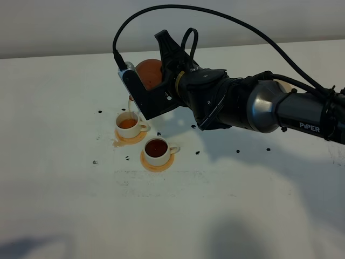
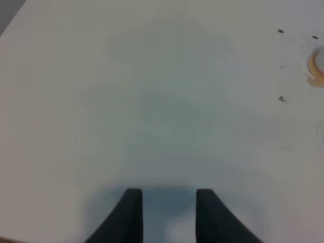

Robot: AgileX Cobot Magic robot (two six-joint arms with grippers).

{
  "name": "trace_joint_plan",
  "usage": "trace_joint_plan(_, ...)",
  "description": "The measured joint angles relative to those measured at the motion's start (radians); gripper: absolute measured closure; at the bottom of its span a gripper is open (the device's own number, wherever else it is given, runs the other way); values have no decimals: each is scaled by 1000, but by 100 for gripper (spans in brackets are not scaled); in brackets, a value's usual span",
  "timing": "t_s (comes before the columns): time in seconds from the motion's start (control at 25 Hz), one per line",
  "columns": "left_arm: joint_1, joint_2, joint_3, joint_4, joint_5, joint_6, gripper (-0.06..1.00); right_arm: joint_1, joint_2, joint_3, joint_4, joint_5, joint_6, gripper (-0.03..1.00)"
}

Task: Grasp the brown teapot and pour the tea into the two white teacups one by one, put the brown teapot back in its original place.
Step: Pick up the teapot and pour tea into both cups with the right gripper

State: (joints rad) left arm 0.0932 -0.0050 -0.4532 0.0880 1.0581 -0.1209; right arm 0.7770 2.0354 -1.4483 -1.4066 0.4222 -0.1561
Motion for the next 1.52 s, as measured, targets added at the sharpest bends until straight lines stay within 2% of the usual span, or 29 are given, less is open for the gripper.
trace_joint_plan(1.52,0,0,0,0,0,0,69,0,0,0,-102,-3,0,87)
